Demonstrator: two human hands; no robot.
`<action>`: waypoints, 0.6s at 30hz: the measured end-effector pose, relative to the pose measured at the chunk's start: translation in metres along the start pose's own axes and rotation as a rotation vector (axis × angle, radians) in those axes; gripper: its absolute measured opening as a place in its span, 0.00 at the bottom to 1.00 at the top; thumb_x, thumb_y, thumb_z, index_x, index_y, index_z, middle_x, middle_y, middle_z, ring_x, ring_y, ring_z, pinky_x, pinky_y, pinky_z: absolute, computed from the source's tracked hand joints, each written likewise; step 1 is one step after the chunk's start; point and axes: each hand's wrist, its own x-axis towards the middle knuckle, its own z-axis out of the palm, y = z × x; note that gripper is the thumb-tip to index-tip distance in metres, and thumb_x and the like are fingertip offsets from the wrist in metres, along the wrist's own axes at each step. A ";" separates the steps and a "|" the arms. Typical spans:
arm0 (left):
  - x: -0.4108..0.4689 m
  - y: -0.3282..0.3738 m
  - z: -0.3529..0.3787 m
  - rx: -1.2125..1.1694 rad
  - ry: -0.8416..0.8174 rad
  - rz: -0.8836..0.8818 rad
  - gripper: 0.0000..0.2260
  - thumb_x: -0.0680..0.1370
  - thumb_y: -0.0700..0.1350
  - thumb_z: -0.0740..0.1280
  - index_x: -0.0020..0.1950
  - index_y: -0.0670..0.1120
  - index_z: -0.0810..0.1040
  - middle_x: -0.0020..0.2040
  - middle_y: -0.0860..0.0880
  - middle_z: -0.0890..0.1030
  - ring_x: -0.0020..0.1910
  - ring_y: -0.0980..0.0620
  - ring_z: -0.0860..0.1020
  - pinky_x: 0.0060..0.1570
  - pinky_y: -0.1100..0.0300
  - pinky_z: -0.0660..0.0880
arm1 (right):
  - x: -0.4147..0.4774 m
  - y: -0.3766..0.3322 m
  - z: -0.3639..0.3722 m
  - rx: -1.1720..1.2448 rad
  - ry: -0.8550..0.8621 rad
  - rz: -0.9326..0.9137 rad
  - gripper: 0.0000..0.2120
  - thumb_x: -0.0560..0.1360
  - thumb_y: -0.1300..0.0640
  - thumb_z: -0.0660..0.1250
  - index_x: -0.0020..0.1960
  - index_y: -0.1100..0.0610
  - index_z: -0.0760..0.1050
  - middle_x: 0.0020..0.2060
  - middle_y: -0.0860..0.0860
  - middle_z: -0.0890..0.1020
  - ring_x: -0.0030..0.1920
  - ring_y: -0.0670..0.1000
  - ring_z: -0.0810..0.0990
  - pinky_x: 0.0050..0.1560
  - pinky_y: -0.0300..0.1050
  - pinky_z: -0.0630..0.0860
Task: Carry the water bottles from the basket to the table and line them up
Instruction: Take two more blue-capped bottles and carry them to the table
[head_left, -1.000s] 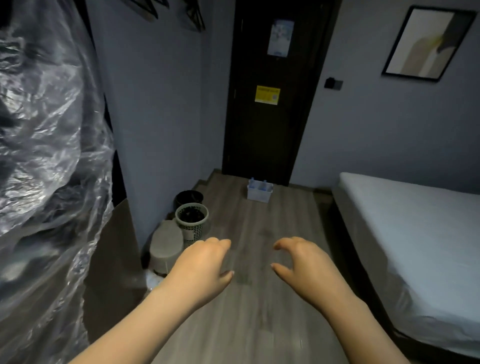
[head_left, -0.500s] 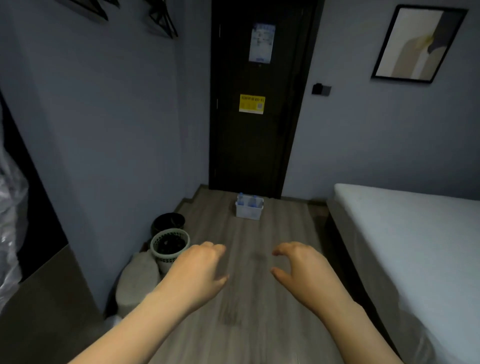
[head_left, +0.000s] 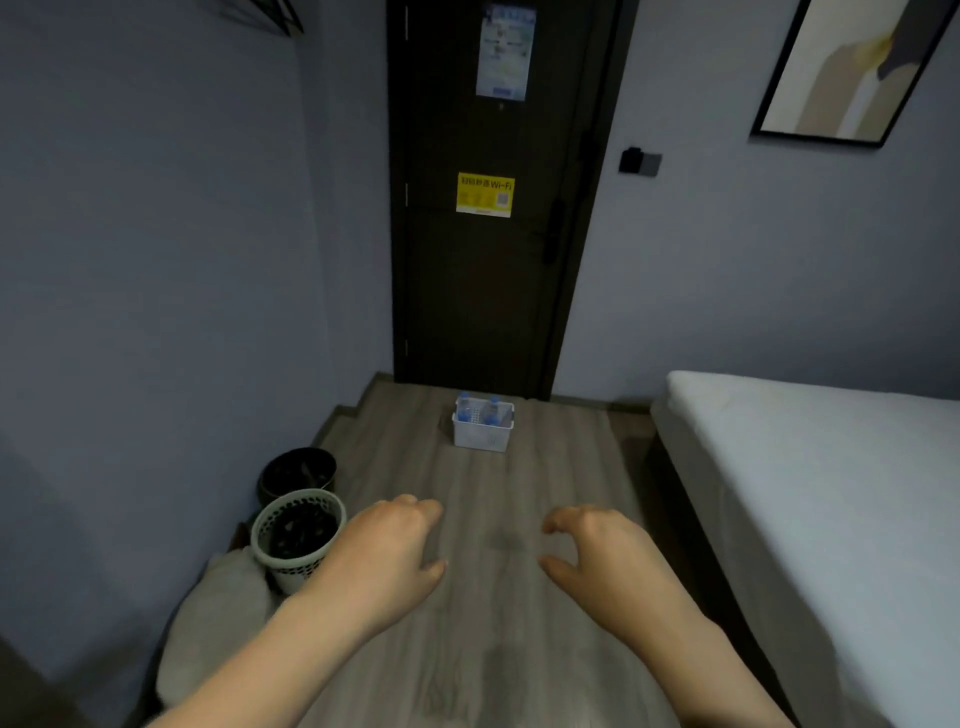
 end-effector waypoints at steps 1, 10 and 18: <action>0.016 -0.009 0.001 -0.010 -0.004 0.001 0.19 0.75 0.56 0.63 0.63 0.48 0.72 0.57 0.49 0.76 0.57 0.49 0.75 0.56 0.54 0.72 | 0.017 -0.001 0.003 -0.001 -0.004 0.010 0.18 0.75 0.46 0.64 0.64 0.47 0.72 0.59 0.45 0.77 0.59 0.45 0.75 0.58 0.38 0.72; 0.161 -0.098 -0.006 -0.051 -0.041 0.044 0.19 0.76 0.55 0.63 0.63 0.48 0.71 0.58 0.49 0.75 0.58 0.50 0.74 0.58 0.57 0.70 | 0.178 -0.013 0.021 0.083 -0.090 0.129 0.17 0.76 0.46 0.64 0.64 0.45 0.70 0.61 0.43 0.75 0.61 0.44 0.73 0.61 0.40 0.70; 0.275 -0.145 0.012 -0.086 -0.109 0.041 0.19 0.75 0.55 0.64 0.63 0.48 0.72 0.59 0.51 0.76 0.58 0.51 0.75 0.58 0.56 0.71 | 0.294 0.013 0.043 0.062 -0.105 0.144 0.16 0.75 0.45 0.65 0.62 0.44 0.71 0.58 0.42 0.76 0.56 0.42 0.76 0.56 0.36 0.74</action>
